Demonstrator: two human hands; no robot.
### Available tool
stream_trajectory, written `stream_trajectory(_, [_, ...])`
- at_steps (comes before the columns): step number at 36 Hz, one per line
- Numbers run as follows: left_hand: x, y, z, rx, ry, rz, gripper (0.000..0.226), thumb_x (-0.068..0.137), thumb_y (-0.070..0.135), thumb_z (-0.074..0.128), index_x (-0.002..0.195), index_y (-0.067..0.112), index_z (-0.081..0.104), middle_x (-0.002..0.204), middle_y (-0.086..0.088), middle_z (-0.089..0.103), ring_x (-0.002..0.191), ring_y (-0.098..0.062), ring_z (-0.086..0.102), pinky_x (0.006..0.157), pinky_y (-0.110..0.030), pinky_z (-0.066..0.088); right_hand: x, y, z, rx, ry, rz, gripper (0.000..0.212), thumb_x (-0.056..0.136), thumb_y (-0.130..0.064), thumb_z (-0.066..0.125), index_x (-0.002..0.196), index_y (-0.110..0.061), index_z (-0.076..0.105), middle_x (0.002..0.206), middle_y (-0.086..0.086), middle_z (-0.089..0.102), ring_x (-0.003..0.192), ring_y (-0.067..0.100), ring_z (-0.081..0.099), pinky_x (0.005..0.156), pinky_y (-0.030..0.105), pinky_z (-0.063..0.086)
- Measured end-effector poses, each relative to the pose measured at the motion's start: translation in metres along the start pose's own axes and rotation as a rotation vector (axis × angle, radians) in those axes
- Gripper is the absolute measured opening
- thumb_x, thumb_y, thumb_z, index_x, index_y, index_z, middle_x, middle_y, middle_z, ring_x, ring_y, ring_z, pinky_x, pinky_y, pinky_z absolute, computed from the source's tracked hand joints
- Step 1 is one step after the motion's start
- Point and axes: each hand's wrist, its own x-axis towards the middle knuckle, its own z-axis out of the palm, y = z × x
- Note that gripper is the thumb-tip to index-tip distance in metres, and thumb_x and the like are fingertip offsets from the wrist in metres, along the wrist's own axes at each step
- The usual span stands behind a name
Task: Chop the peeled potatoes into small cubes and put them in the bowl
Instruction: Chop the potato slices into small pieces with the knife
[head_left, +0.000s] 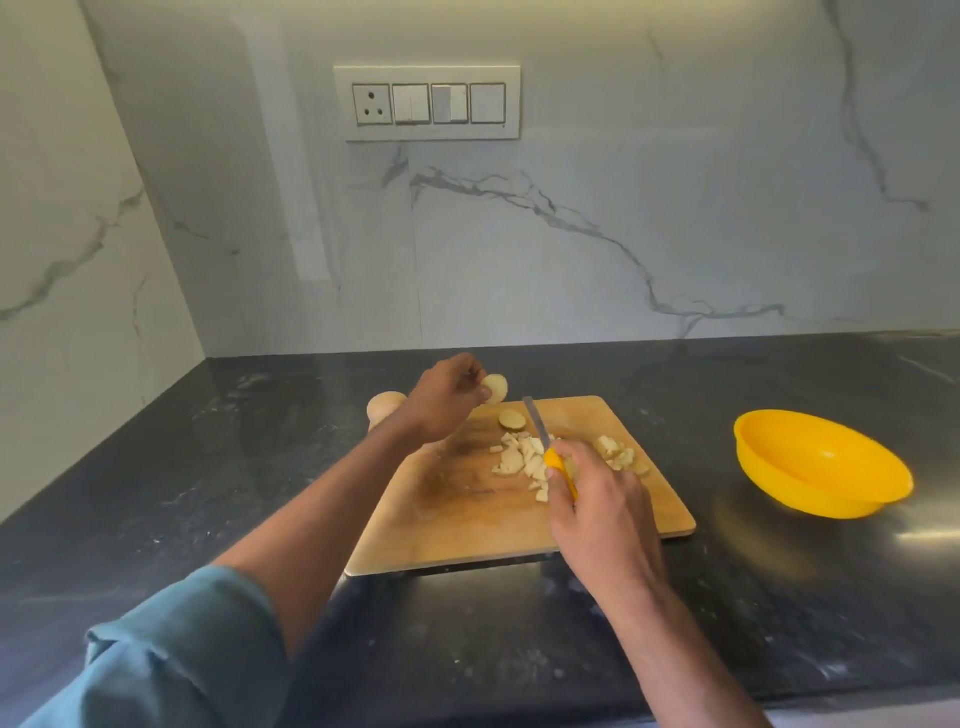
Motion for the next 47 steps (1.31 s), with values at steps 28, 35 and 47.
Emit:
stream_trajectory(28, [-0.076, -0.023, -0.029, 0.419, -0.092, -0.008, 0.031, 0.082, 0.052, 0.080, 0.103, 0.030, 0.074, 0.091, 0.015, 0.064, 0.084, -0.007, 0.059, 0.090, -0.044, 0.052, -0.013, -0.033, 0.007, -0.077, -0.230, -0.209, 0.026, 0.101, -0.033, 0.049, 0.121, -0.025, 0.064, 0.084, -0.008, 0.069, 0.067, 0.010, 0.056, 0.057, 0.021, 0.033])
stream_trajectory(35, [-0.078, -0.030, -0.032, 0.265, -0.086, 0.005, 0.036, 0.083, 0.044, 0.082, 0.112, 0.023, 0.075, 0.098, 0.010, 0.068, 0.087, -0.004, 0.062, 0.075, -0.012, 0.047, -0.010, -0.040, 0.007, -0.070, -0.259, -0.190, 0.024, 0.100, -0.028, 0.052, 0.117, -0.019, 0.067, 0.072, -0.008, 0.062, 0.058, 0.009, 0.051, 0.053, 0.018, 0.034])
stream_trajectory(47, [-0.082, -0.023, -0.028, 0.216, -0.046, 0.079, 0.044, 0.083, 0.021, 0.083, 0.124, 0.029, 0.069, 0.087, 0.006, 0.063, 0.077, -0.003, 0.056, 0.074, -0.018, 0.048, -0.011, -0.056, 0.016, -0.093, -0.245, -0.215, 0.020, 0.101, -0.027, 0.051, 0.112, -0.018, 0.066, 0.073, -0.010, 0.058, 0.061, 0.009, 0.051, 0.051, 0.011, 0.029])
